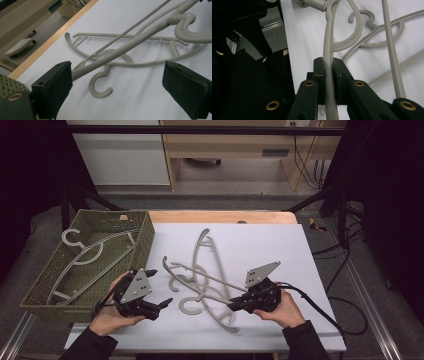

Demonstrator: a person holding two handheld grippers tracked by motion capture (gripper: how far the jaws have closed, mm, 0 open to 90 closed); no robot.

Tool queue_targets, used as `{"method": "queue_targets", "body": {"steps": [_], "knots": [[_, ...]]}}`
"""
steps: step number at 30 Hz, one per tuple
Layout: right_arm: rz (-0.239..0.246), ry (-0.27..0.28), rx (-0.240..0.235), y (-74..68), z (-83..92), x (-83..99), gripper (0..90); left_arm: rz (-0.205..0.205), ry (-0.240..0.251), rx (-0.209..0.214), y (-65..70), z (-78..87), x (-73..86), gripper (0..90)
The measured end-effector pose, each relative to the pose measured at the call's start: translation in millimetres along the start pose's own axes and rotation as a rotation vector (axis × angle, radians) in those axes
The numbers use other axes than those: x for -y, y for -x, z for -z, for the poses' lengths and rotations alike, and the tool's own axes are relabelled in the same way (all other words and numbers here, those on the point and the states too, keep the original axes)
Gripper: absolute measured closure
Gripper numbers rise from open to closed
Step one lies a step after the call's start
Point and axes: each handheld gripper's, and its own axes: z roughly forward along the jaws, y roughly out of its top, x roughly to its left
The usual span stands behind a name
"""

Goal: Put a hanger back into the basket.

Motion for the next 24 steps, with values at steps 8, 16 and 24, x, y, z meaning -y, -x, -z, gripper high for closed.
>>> {"method": "queue_targets", "body": {"steps": [8, 16, 24], "knots": [[0.01, 0.008, -0.026, -3.0, 0.9, 0.6, 82.1, -0.106, -0.05, 0.042, 6.8, -18.9, -9.3, 13.4], [0.023, 0.004, -0.052, -4.1, -2.7, 1.4, 82.2, -0.2, -0.081, 0.052, 12.1, -31.3, -7.9, 25.3], [0.025, 0.008, -0.068, -5.4, -2.3, 1.8, 82.1, -0.314, -0.114, 0.04, 16.1, -38.5, -5.3, 40.8]]}}
